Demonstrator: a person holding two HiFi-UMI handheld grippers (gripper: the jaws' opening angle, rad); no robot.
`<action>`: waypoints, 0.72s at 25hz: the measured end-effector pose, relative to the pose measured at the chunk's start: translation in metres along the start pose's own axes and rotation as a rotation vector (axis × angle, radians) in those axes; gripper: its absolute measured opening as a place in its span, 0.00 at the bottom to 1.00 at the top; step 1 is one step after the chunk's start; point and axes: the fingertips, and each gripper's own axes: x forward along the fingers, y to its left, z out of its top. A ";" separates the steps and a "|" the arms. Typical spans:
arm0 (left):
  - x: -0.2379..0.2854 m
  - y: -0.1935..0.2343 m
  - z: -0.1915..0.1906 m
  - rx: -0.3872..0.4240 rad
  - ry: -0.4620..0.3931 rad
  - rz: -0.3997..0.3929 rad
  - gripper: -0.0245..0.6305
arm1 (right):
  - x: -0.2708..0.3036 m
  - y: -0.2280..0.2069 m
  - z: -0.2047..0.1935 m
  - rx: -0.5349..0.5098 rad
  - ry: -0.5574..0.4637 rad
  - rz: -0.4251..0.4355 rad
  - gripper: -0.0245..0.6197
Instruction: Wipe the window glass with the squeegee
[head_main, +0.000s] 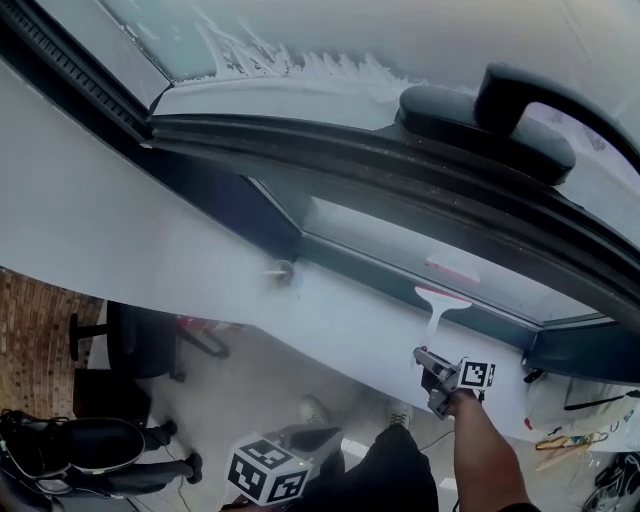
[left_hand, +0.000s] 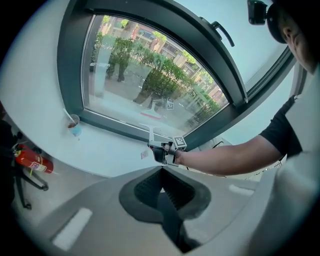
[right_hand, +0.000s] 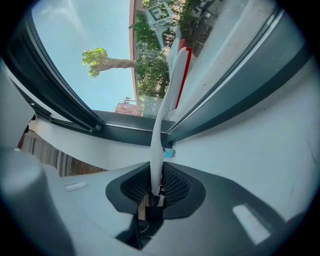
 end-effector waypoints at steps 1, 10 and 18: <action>-0.001 0.002 -0.003 -0.002 0.004 0.007 0.04 | 0.002 -0.002 0.000 -0.011 0.003 0.014 0.17; -0.009 0.013 -0.020 -0.010 0.024 0.055 0.04 | 0.009 -0.032 0.001 -0.022 -0.002 -0.007 0.17; -0.019 0.006 -0.011 0.032 0.031 0.046 0.04 | 0.009 -0.006 0.006 -0.043 -0.033 0.009 0.17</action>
